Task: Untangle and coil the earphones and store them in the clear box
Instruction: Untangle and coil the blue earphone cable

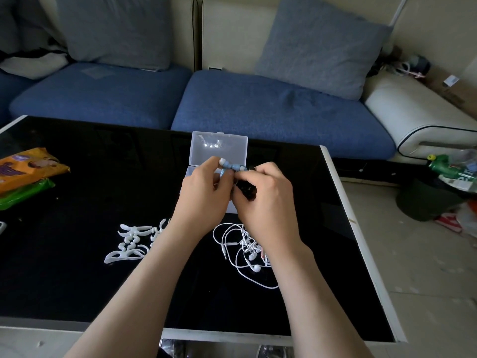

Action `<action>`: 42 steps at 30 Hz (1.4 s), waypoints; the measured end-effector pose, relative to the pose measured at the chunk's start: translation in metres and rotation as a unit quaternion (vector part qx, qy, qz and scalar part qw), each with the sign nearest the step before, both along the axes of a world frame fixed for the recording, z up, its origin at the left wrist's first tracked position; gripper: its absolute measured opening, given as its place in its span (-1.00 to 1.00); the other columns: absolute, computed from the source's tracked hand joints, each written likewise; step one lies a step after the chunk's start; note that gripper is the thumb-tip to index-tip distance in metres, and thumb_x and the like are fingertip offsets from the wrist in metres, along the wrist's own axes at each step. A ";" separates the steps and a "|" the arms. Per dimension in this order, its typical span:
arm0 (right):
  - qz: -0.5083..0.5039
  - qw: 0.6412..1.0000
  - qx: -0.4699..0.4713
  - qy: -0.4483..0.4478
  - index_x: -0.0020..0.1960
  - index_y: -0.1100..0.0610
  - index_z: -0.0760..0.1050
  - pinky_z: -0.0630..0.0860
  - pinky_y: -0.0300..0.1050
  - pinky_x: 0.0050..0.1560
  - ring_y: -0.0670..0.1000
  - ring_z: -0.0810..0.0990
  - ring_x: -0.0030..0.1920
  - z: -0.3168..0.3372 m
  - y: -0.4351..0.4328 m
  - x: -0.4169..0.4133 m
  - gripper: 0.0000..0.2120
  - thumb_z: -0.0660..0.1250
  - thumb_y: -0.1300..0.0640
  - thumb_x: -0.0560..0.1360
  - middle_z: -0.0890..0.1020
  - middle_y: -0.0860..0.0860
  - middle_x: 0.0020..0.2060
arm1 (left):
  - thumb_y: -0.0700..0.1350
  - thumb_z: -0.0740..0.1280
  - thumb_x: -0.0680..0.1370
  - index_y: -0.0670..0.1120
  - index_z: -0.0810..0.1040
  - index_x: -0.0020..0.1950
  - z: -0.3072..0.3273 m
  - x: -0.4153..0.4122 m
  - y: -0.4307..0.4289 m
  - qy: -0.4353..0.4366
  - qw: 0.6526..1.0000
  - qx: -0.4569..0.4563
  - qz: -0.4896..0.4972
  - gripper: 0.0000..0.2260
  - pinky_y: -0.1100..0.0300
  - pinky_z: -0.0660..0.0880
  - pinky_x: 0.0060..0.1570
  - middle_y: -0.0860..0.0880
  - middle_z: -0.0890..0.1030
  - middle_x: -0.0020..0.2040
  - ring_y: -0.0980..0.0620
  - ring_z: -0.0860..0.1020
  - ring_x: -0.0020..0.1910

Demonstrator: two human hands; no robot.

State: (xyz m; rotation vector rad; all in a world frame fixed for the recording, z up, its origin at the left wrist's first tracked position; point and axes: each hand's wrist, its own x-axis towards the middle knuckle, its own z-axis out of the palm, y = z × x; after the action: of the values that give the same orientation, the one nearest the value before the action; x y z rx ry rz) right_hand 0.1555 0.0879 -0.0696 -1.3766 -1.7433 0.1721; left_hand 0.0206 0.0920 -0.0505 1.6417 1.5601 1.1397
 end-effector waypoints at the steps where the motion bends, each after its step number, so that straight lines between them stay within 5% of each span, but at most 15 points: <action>1: -0.001 1.000 0.001 0.014 0.17 0.00 0.75 0.56 -0.04 -0.23 -0.03 0.55 -0.25 0.000 0.000 -0.001 -0.75 0.53 0.18 0.51 0.52 -0.01 -0.11 | -0.06 0.27 0.70 0.00 0.56 -0.02 0.001 0.001 0.000 -0.005 1.000 -0.003 -0.001 -0.86 -0.17 0.66 -0.06 -0.02 0.69 -0.28 -0.06 0.70 -0.23; 5: -0.008 0.999 0.002 0.031 0.21 0.03 0.68 0.61 0.07 -0.09 0.06 0.66 -0.12 0.004 -0.002 -0.005 -0.72 0.50 0.22 0.52 0.67 0.02 -0.09 | -0.02 0.29 0.69 -0.01 0.59 -0.05 0.004 0.004 -0.002 -0.020 0.999 -0.008 0.029 -0.83 -0.14 0.64 -0.03 0.00 0.72 -0.27 -0.04 0.72 -0.20; 9: 0.011 0.997 -0.038 0.059 0.30 0.03 0.36 0.58 0.08 -0.23 0.07 0.66 -0.26 0.008 -0.004 -0.007 -0.48 0.54 0.23 0.48 0.69 -0.02 -0.21 | -0.04 0.30 0.63 -0.01 0.62 -0.12 0.003 0.003 -0.001 -0.037 0.997 -0.030 0.058 -0.82 -0.10 0.66 -0.02 0.03 0.73 -0.25 -0.01 0.72 -0.20; 13: 0.011 0.998 -0.025 0.054 0.33 0.08 0.54 0.63 0.00 -0.01 0.03 0.71 -0.04 0.003 -0.003 -0.009 -0.52 0.55 0.21 0.44 0.71 0.00 0.03 | -0.04 0.31 0.59 -0.02 0.65 -0.17 0.006 0.000 0.000 -0.042 0.996 -0.052 0.062 -0.81 0.02 0.65 -0.12 0.01 0.70 -0.31 0.00 0.69 -0.26; 19: 0.057 0.998 0.010 0.029 0.34 0.15 0.61 0.62 -0.10 -0.03 -0.04 0.60 -0.01 -0.001 -0.004 -0.010 -0.54 0.45 0.31 0.45 0.48 0.05 0.18 | -0.07 0.29 0.60 -0.01 0.62 -0.17 0.007 -0.001 0.000 -0.040 0.995 -0.070 0.064 -0.82 0.31 0.46 -0.36 -0.01 0.64 -0.36 0.15 0.56 -0.41; 23: 0.074 0.997 -0.001 0.008 0.44 0.18 0.56 0.64 -0.04 0.07 -0.03 0.61 0.06 -0.002 -0.004 -0.007 -0.49 0.48 0.32 0.50 0.44 0.06 0.27 | -0.11 0.22 0.62 -0.09 0.52 -0.12 0.007 -0.001 -0.001 0.002 0.997 -0.072 0.035 -0.84 0.09 0.45 -0.23 -0.02 0.61 -0.28 -0.02 0.57 -0.24; 28: 0.075 0.997 -0.002 0.000 0.43 0.18 0.57 0.65 0.05 0.06 0.04 0.63 0.09 -0.004 -0.002 -0.007 -0.46 0.47 0.37 0.46 0.50 0.11 0.28 | -0.08 0.12 0.72 -0.07 0.48 -0.08 0.007 0.003 -0.004 0.036 0.996 -0.077 0.002 -0.76 0.08 0.43 -0.17 0.00 0.63 -0.17 0.01 0.59 -0.12; 33: 0.059 0.998 -0.023 0.015 0.40 0.05 0.63 0.55 -0.14 0.21 0.04 0.61 0.18 -0.007 0.002 -0.005 -0.46 0.55 0.28 0.43 0.54 0.05 0.33 | -0.13 0.10 0.71 -0.11 0.53 0.02 0.007 0.002 -0.002 0.008 0.996 -0.086 -0.022 -0.77 0.00 0.49 -0.06 -0.03 0.64 -0.11 0.01 0.59 -0.09; 37: 0.062 0.997 -0.022 0.033 0.33 -0.06 0.64 0.48 -0.22 0.18 0.05 0.60 0.13 -0.002 0.000 -0.004 -0.54 0.53 0.17 0.45 0.67 -0.12 0.14 | -0.16 0.10 0.68 -0.05 0.55 -0.06 0.006 0.002 -0.001 -0.006 0.996 -0.080 -0.024 -0.75 -0.08 0.51 0.00 0.01 0.62 -0.18 -0.02 0.56 -0.15; 39: 0.061 0.996 -0.020 0.066 0.29 -0.04 0.65 0.54 -0.17 0.16 -0.01 0.64 0.11 0.000 0.001 -0.004 -0.56 0.54 0.19 0.44 0.67 -0.10 0.10 | -0.11 0.09 0.64 -0.02 0.55 -0.09 0.007 0.003 -0.002 -0.011 0.996 -0.082 -0.026 -0.74 -0.12 0.57 0.02 0.03 0.63 -0.21 -0.04 0.57 -0.15; 42: 0.061 0.993 -0.022 0.102 0.28 0.06 0.66 0.48 -0.40 0.14 -0.15 0.64 0.08 0.000 0.002 -0.004 -0.53 0.59 0.28 0.40 0.65 -0.04 0.12 | 0.00 0.08 0.56 0.00 0.58 -0.12 0.005 0.003 -0.001 -0.035 0.995 -0.087 -0.022 -0.71 -0.30 0.59 0.10 0.00 0.65 -0.22 -0.08 0.60 -0.15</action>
State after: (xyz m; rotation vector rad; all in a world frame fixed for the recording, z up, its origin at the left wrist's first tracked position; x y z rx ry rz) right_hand 0.1514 0.0903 -0.0693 -1.2386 -1.6593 0.4074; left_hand 0.0231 0.0905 -0.0452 1.4981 1.5265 0.9984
